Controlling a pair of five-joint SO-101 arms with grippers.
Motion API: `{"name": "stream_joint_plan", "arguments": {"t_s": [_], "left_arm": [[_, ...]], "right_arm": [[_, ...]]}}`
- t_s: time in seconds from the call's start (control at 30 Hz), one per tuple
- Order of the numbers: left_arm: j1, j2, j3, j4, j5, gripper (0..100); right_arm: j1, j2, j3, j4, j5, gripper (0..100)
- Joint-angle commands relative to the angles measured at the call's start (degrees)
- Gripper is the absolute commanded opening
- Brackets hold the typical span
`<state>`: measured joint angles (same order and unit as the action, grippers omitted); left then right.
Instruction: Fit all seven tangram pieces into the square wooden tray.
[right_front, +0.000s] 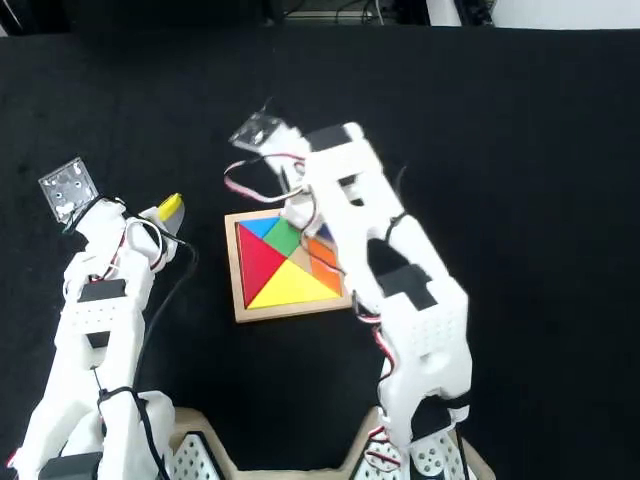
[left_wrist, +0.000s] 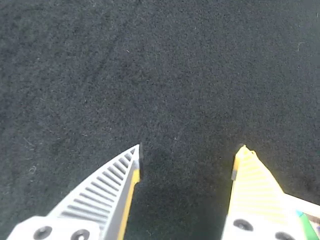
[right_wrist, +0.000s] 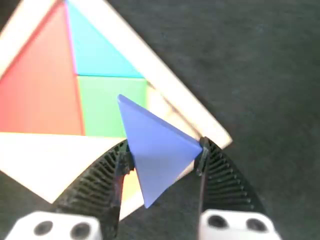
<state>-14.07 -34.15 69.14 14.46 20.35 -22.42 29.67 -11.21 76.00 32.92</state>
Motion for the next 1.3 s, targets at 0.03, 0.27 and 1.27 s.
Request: {"name": "stream_joint_plan", "arguments": {"t_s": [0.03, 0.27, 1.27], "left_arm": [[0.6, -1.1, -0.8, -1.2, -0.5, 29], [0.6, -1.1, -0.8, -1.2, -0.5, 29], [0.6, -1.1, -0.8, -1.2, -0.5, 29]], "right_arm": [[-0.1, -0.7, 0.6, -3.3, -0.4, 13.7], [1.1, -0.5, 0.4, -4.9, -0.4, 13.7], [1.4, -0.7, 2.3, -2.9, -0.1, 16.1]]}}
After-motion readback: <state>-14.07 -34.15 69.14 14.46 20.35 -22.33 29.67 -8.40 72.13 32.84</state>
